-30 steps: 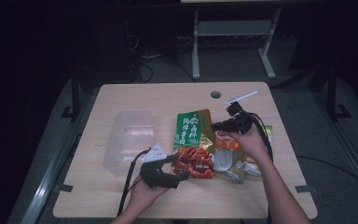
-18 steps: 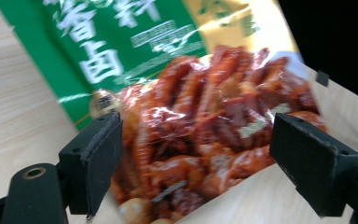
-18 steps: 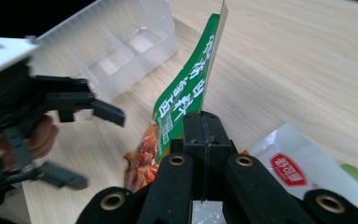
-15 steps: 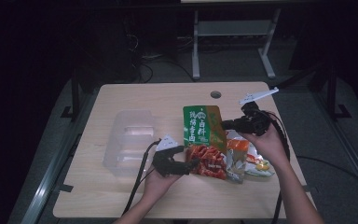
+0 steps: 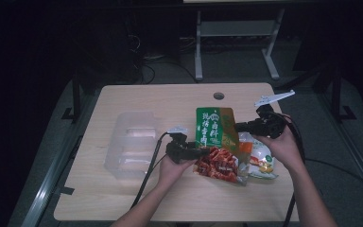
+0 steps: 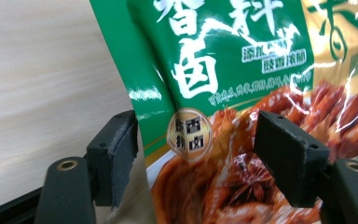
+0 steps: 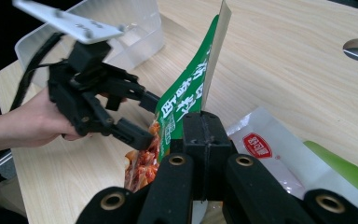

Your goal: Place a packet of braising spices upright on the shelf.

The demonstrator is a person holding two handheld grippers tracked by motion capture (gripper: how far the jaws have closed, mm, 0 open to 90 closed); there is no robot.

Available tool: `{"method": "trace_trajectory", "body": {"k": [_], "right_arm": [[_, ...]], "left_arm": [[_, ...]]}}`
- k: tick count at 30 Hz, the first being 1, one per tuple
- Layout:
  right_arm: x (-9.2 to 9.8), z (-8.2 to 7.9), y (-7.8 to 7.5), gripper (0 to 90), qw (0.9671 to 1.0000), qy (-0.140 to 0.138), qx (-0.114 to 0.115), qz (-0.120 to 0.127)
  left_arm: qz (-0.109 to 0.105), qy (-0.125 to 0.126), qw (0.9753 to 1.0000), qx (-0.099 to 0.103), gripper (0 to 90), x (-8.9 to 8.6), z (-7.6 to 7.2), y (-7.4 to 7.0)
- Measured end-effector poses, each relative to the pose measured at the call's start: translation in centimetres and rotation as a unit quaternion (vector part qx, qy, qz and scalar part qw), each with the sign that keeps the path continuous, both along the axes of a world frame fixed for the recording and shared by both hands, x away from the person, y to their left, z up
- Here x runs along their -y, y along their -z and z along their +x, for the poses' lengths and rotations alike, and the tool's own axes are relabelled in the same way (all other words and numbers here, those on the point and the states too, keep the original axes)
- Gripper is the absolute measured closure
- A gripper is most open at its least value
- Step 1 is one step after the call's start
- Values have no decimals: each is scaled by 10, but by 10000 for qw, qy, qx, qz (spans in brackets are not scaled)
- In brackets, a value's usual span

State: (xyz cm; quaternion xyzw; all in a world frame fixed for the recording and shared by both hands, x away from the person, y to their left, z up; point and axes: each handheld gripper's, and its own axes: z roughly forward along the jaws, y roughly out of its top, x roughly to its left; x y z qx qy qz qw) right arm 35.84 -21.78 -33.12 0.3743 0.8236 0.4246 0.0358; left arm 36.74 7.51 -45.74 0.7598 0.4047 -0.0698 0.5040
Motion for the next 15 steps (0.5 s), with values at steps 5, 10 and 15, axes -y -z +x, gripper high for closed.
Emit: {"method": "trace_trajectory", "body": {"k": [5, 10, 15], "right_arm": [[7, 3, 11, 900, 9999, 114, -112, -1], [12, 5, 16, 900, 9995, 210, -231, 62], [19, 6, 24, 896, 9987, 219, -397, 224]], "left_arm": [[-71, -28, 9999, 92, 660, -2, 1, -3], [40, -68, 9990, 443, 854, -2, -10, -8], [10, -195, 9978, 628, 874, -7, -21, -9]]}}
